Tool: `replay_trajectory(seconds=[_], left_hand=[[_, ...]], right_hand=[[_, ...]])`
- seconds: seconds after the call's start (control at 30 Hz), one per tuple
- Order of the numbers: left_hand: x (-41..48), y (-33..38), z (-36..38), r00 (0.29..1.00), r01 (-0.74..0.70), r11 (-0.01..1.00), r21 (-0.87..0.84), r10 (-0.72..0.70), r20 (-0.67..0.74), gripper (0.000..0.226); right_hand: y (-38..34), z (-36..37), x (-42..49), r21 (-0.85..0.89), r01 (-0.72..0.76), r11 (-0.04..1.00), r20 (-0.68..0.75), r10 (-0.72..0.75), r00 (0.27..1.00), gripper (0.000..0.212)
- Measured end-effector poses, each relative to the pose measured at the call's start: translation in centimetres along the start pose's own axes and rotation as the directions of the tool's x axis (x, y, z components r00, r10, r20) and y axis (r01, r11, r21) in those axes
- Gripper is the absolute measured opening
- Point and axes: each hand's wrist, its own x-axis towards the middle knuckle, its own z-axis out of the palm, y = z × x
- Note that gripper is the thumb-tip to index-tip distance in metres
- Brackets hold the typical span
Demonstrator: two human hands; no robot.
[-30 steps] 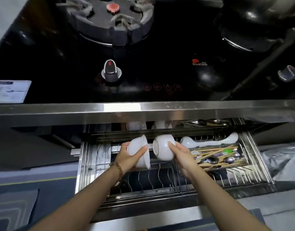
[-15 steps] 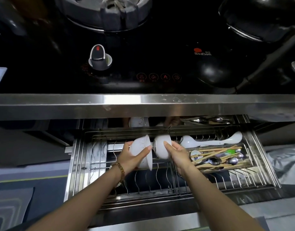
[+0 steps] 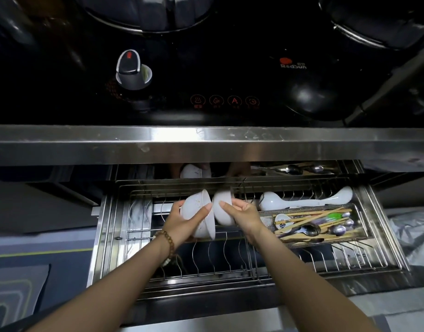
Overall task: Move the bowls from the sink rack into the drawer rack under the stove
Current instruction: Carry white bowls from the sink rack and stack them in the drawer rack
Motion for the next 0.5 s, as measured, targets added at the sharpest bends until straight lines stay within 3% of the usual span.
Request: replay_trajectory(seconds=[0.23, 0.33, 0.43, 0.5], left_hand=[[0.4, -0.5, -1.6, 0.999, 0.013, 0.999, -0.04, -0.015, -0.041, 0.069], [0.6, -0.6, -2.3, 0.998, 0.025, 0.998, -0.059, -0.028, -0.057, 0.08], [0.7, -0.7, -2.7, 0.997, 0.041, 0.998, -0.049, -0.044, -0.056, 0.093], [0.8, -0.7, -2.6, 0.998, 0.038, 0.998, -0.05, -0.04, -0.048, 0.084]], right_hand=[[-0.1, -0.6, 0.4, 0.106, 0.004, 0.994, 0.043, -0.008, 0.999, 0.029], [0.2, 0.0, 0.8, 0.125, -0.023, 0.992, 0.088, 0.012, 0.996, 0.025], [0.3, 0.3, 1.1, 0.09, -0.022, 0.996, 0.027, 0.02, 0.999, 0.03], [0.6, 0.4, 1.4, 0.098, -0.012, 0.995, -0.017, 0.014, 1.0, 0.032]])
